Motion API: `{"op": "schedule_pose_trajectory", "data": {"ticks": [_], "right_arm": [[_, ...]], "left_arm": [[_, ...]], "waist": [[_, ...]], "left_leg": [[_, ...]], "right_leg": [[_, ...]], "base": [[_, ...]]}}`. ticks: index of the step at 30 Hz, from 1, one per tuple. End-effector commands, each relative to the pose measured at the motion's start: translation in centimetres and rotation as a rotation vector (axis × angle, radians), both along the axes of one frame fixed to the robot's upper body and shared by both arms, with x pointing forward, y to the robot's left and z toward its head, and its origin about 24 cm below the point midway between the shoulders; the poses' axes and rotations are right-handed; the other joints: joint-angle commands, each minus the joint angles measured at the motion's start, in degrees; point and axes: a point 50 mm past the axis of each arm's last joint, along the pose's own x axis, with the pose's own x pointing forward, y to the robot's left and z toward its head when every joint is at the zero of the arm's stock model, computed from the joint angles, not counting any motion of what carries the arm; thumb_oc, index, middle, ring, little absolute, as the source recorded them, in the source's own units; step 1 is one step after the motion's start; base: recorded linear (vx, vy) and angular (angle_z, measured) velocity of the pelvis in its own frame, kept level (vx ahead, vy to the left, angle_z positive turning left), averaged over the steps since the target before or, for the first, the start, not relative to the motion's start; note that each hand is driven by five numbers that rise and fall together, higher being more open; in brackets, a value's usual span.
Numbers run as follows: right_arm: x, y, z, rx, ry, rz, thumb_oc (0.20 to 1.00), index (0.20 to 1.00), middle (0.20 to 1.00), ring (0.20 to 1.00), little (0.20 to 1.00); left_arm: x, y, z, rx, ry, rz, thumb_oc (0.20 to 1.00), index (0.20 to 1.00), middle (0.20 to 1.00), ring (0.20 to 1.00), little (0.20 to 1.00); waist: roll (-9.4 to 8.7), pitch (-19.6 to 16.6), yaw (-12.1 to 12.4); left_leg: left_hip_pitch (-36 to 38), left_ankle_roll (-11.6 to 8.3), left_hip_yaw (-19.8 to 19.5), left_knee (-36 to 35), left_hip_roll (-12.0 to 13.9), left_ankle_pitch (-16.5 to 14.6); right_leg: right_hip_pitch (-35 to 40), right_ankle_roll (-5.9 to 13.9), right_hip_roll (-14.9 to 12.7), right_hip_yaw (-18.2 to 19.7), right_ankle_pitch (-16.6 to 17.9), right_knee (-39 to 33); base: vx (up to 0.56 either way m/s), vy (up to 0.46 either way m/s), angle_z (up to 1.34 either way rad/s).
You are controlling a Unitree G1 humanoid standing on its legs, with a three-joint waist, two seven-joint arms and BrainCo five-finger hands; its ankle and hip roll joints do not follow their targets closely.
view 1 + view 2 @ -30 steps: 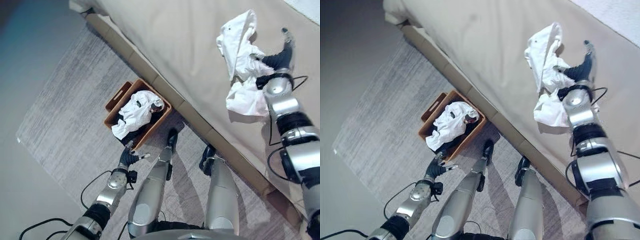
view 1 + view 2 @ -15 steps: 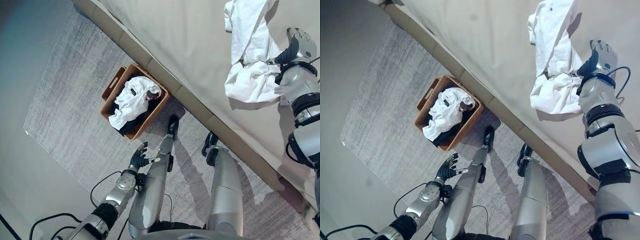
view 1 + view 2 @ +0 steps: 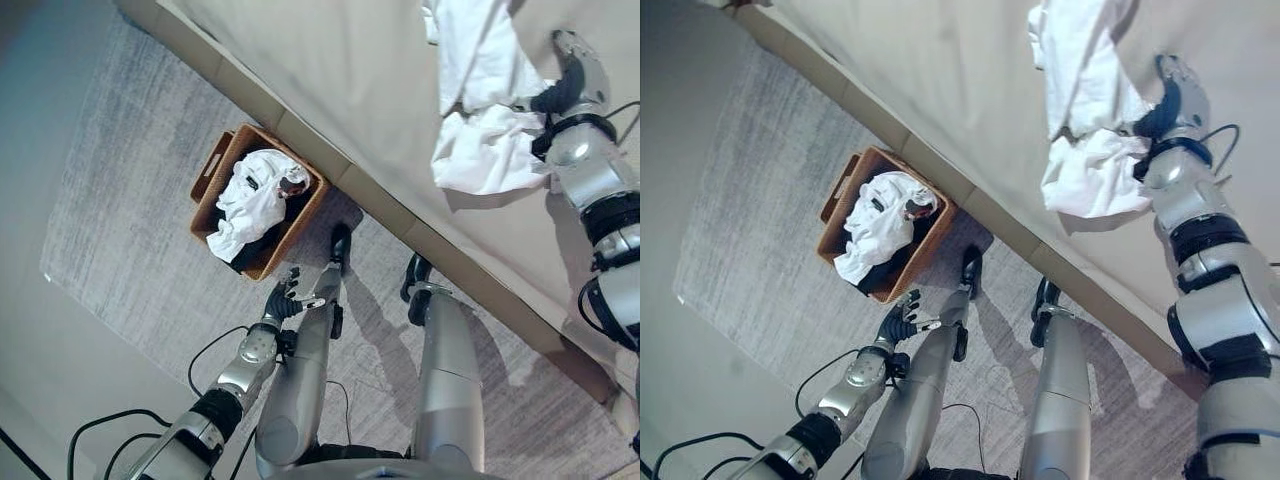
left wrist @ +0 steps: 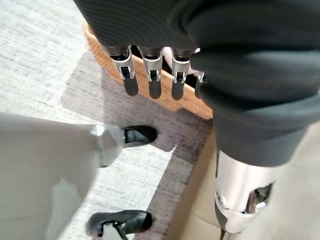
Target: Pick up clothes into the bucket
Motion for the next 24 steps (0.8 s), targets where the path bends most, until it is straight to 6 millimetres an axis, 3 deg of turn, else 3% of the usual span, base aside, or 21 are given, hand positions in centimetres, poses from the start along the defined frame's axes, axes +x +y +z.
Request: {"op": "schedule_pose_trajectory", "data": {"ticks": [1,6,7,8,9,13,14,20,23,24], "right_arm": [[-1.3,0.3,2.7,0.032,-0.255,-0.003,1.000,1.000,1.000,1.000,1.000],[-3.7,-0.8,5.8,0.190,-0.529,-0.017,1.000,1.000,1.000,1.000,1.000],[-4.9,-1.3,6.8,0.244,-0.644,-0.023,1.000,1.000,1.000,1.000,1.000],[-4.9,-1.4,6.7,0.244,-0.644,-0.025,1.000,1.000,1.000,1.000,1.000],[-6.2,-1.4,7.7,0.265,-0.739,-0.001,1.000,1.000,1.000,1.000,1.000],[-7.7,-0.9,7.5,0.446,-0.880,0.112,1.000,1.000,1.000,1.000,1.000],[-8.2,0.5,7.2,0.510,-0.919,0.219,1.000,1.000,1.000,1.000,1.000],[-7.7,3.5,4.5,0.553,-0.791,0.422,1.000,1.000,1.000,1.000,1.000],[-6.8,4.8,2.8,0.508,-0.664,0.470,1.000,1.000,1.000,1.000,1.000],[-6.3,5.6,1.8,0.387,-0.569,0.468,1.000,1.000,1.000,1.000,1.000]], "left_arm": [[-0.3,0.9,-0.1,0.037,-0.027,0.043,1.000,1.000,1.000,1.000,1.000],[-0.1,1.6,0.0,0.062,-0.037,0.081,1.000,1.000,1.000,1.000,1.000],[-0.2,1.9,-0.1,0.071,-0.035,0.101,1.000,1.000,1.000,1.000,1.000],[-0.3,1.9,-0.1,0.073,-0.035,0.100,1.000,1.000,1.000,1.000,1.000],[-0.3,2.3,-0.2,0.078,-0.027,0.116,1.000,1.000,1.000,1.000,1.000],[-0.5,2.5,-0.4,0.081,-0.019,0.134,1.000,1.000,1.000,1.000,1.000],[-0.8,2.6,-0.6,0.082,-0.007,0.141,1.000,1.000,1.000,1.000,1.000],[-1.1,3.0,-1.1,0.099,0.016,0.135,1.000,1.000,1.000,1.000,1.000],[-1.4,3.2,-1.3,0.091,0.022,0.134,1.000,1.000,1.000,1.000,1.000],[-1.6,3.3,-1.4,0.098,0.023,0.125,1.000,1.000,1.000,1.000,1.000]], "waist": [[-0.78,0.5,-0.7],[-1.38,0.5,-1.2],[-1.59,0.5,-1.6],[-1.64,0.5,-1.5],[-2.01,0.5,-1.8],[-2.40,0.5,-2.3],[-2.41,0.5,-2.6],[-3.10,0.5,-2.7],[-3.25,0.5,-2.6],[-3.39,0.5,-2.4]], "left_leg": [[3.0,1.73,-0.3,3.9,-1.5,-7.1],[3.5,1.93,0.0,4.7,-1.8,-7.8],[3.8,2.08,0.1,5.0,-1.9,-8.2],[3.8,2.08,0.1,5.0,-1.9,-8.2],[4.0,2.15,0.3,5.3,-1.9,-8.5],[4.4,2.39,0.5,6.3,-2.1,-9.2],[4.2,2.56,0.8,7.0,-2.1,-9.4],[4.4,2.90,1.4,8.0,-2.0,-9.8],[4.3,2.93,1.5,8.3,-1.9,-9.7],[4.3,2.90,1.5,8.3,-1.9,-9.5]], "right_leg": [[3.3,6.43,-1.5,3.8,9.3,-10.5],[4.2,6.59,-1.6,4.2,9.3,-10.6],[4.6,6.61,-1.6,4.4,9.2,-10.5],[4.7,6.61,-1.6,4.4,9.2,-10.5],[5.2,6.65,-1.6,4.5,9.1,-10.6],[6.1,6.68,-1.7,4.7,9.0,-10.7],[6.3,6.66,-1.7,4.9,9.1,-10.7],[7.3,6.65,-1.5,5.4,9.7,-11.4],[7.7,6.59,-1.3,5.5,10.2,-12.1],[7.9,6.55,-1.1,5.5,10.6,-12.5]], "base": [[-0.01,0.041,0.00],[-0.01,0.016,0.00],[-0.01,0.034,-0.01],[-0.01,0.038,0.00],[0.00,0.000,0.00],[-0.01,0.008,0.00],[-0.02,0.037,-0.03],[-0.02,0.034,-0.09],[-0.03,0.010,-0.05],[-0.03,0.002,-0.04]]}}
